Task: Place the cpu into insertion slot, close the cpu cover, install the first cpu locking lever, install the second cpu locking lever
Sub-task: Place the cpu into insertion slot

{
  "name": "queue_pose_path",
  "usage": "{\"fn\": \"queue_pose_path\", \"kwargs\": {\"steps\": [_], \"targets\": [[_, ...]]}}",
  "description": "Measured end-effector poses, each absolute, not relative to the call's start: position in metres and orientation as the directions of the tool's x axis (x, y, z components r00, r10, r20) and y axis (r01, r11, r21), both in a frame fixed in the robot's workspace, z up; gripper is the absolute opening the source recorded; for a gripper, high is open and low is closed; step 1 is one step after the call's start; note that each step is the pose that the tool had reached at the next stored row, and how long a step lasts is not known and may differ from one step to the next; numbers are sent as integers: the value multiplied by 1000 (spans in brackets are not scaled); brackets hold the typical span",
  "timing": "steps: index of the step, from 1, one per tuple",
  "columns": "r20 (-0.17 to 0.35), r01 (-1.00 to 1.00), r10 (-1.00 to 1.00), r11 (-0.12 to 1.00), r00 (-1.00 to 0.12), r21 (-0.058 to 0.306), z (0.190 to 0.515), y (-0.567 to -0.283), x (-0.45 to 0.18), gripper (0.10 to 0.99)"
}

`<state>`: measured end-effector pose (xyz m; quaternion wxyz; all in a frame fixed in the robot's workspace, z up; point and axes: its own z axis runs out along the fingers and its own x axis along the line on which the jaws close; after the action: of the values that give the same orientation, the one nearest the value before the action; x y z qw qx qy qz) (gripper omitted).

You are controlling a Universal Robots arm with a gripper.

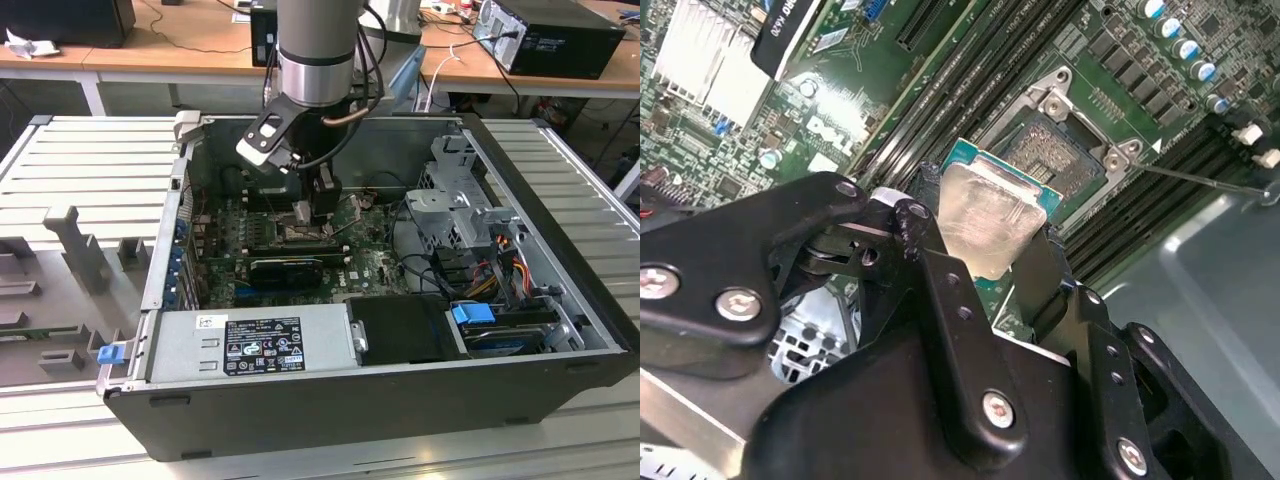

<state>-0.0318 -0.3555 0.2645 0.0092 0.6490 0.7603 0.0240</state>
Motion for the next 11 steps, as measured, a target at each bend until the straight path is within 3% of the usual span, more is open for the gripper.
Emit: {"fn": "queue_pose_path", "kwargs": {"steps": [11], "targets": [[16, 985, 986, 168, -168, 45, 247, -355, -33, 533]]}}
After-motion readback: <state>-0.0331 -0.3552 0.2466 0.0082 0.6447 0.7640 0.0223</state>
